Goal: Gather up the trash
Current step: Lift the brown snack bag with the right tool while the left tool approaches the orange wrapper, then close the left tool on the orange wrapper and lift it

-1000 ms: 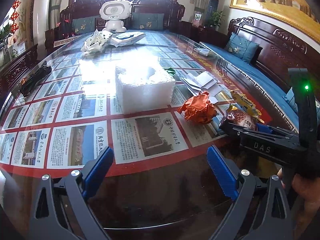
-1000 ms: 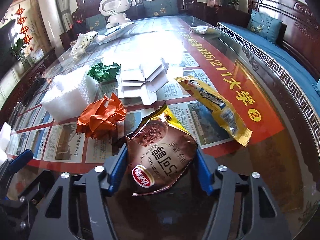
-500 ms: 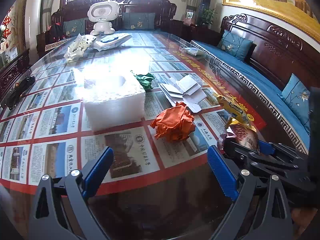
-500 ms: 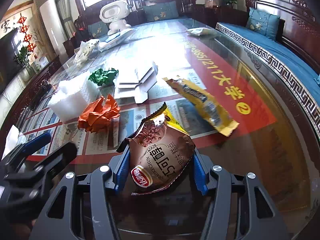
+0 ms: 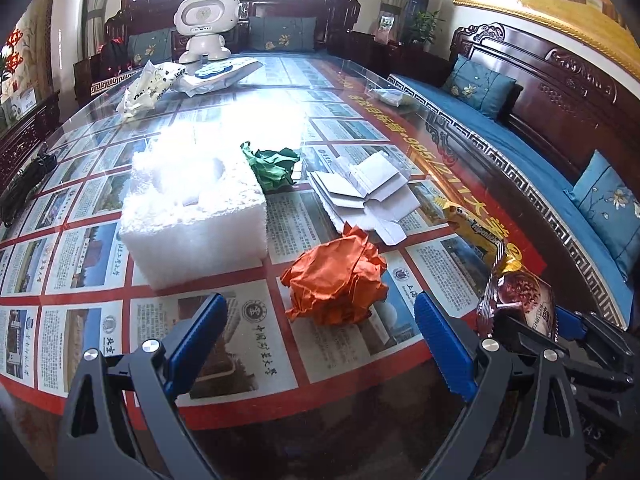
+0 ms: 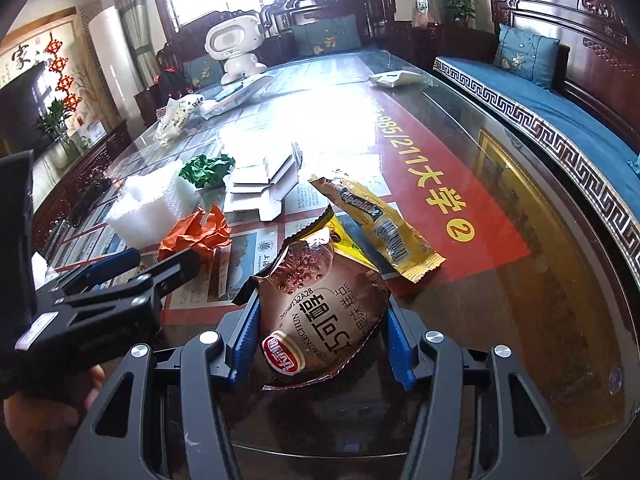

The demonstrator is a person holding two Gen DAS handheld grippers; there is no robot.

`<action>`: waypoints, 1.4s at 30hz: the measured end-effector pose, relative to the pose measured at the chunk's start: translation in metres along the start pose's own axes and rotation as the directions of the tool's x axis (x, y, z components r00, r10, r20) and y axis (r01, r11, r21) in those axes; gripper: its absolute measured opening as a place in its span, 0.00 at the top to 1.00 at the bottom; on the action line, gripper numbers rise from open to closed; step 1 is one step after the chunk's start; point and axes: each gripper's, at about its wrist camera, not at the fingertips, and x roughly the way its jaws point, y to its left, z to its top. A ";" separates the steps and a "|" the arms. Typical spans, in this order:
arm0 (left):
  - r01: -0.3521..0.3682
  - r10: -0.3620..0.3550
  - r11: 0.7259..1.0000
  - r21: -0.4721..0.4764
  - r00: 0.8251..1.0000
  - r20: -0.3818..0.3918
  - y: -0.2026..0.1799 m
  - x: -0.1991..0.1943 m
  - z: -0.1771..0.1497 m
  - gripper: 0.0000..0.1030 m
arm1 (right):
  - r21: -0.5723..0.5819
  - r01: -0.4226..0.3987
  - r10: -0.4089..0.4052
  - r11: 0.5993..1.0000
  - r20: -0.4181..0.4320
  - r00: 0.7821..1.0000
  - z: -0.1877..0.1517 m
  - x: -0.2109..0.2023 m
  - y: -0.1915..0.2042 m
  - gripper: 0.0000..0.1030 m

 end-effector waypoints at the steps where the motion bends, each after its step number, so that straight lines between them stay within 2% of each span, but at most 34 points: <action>1: 0.002 -0.002 1.000 0.002 1.000 -0.003 -0.001 0.002 0.002 0.09 | -0.003 -0.004 0.004 1.000 -0.002 1.000 0.000 0.000 -0.001 0.48; 12: 0.000 0.001 1.000 0.018 0.999 -0.045 -0.011 0.027 0.019 0.09 | -0.002 -0.038 0.038 0.999 0.008 0.999 0.002 0.002 -0.015 0.48; 14: 0.008 -0.007 1.000 0.018 0.998 -0.064 -0.010 0.032 0.020 0.12 | -0.001 -0.044 0.044 0.999 0.012 0.999 0.001 0.001 -0.017 0.48; 16: 0.015 -0.013 1.000 0.018 0.996 -0.083 -0.009 0.036 0.021 0.26 | 0.003 -0.051 0.051 0.999 0.015 0.999 0.001 0.001 -0.019 0.47; 17: 0.007 -0.006 1.000 0.023 0.997 -0.075 -0.009 0.035 0.022 0.30 | 0.006 -0.056 0.056 0.998 0.015 0.998 0.000 0.001 -0.019 0.47; 18: 0.007 -0.005 1.000 0.027 0.997 -0.077 -0.008 0.035 0.022 0.41 | 0.006 -0.059 0.059 0.998 0.013 0.998 0.000 0.001 -0.019 0.47; 21: 0.011 -0.009 1.000 0.028 0.997 -0.074 -0.006 0.034 0.021 0.48 | 0.005 -0.067 0.067 0.998 0.009 0.998 -0.001 0.001 -0.019 0.47; 30: 0.054 -0.052 0.998 0.032 0.997 -0.053 -0.005 0.005 -0.003 0.50 | -0.014 -0.087 0.087 0.996 -0.002 0.996 -0.005 -0.006 -0.010 0.47; 40: 0.093 -0.092 0.994 0.056 0.996 -0.007 -0.007 -0.066 -0.045 0.50 | -0.041 -0.139 0.139 0.989 -0.006 0.990 -0.027 -0.041 0.005 0.47; 42: 0.101 -0.102 0.992 0.074 0.995 0.007 -0.011 -0.085 -0.055 0.50 | -0.037 -0.184 0.183 0.982 -0.014 0.983 -0.036 -0.052 0.008 0.47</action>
